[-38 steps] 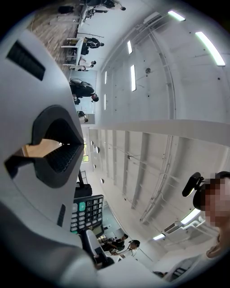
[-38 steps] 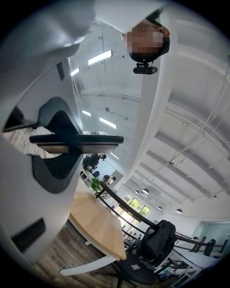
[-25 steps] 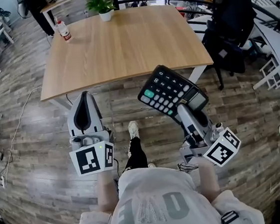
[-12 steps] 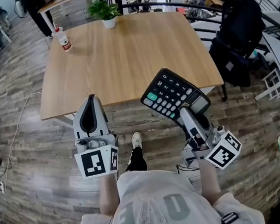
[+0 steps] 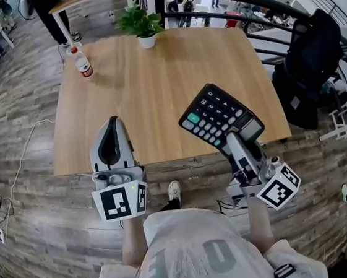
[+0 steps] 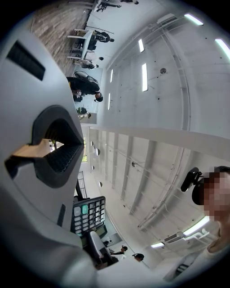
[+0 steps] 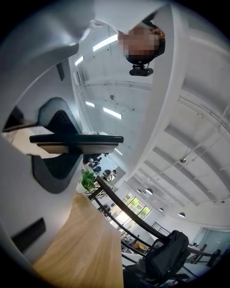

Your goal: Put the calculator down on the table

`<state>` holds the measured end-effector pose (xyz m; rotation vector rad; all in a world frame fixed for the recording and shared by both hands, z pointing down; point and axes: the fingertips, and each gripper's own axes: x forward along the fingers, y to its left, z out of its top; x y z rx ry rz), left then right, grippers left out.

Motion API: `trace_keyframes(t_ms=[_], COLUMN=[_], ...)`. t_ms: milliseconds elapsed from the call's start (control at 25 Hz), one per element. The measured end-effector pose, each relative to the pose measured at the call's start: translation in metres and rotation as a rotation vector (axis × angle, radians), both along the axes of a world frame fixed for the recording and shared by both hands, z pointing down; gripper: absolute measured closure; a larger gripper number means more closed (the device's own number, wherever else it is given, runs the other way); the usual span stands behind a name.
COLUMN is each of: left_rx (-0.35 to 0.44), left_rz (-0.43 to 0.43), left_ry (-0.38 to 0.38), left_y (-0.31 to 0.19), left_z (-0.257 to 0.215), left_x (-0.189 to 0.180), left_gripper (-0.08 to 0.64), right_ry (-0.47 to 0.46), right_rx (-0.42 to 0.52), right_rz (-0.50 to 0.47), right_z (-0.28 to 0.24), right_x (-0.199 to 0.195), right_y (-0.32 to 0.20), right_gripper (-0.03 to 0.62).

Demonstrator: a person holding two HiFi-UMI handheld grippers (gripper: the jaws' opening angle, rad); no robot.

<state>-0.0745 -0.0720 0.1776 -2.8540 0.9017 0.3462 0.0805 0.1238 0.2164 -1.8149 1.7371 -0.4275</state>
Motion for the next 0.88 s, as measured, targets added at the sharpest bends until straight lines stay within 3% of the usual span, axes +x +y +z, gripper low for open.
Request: trace_keyframes(t_ms=[200,440,880], left_rx=[-0.021,-0.04,0.004], left_rz=[0.028,0.057,-0.039], left_ry=[-0.002,-0.036,-0.035], left_y=[-0.035,-0.042,-0.058], left_z=[0.002,0.01,-0.01], left_x=[0.04,0.091,0.158], left_gripper=[0.552,0.552,0.552], right_ry=[-0.037,-0.043,-0.005], right_rx=[-0.031,-0.048,-0.05], right_rz=[0.038,0.031,-0.087], right_z=[0.008,0.01,0.003], right_x=[0.036,0.081,0.17], right_y=[-0.028,-0.047,-0.08], right_gripper=[0.485,0.485,0.485])
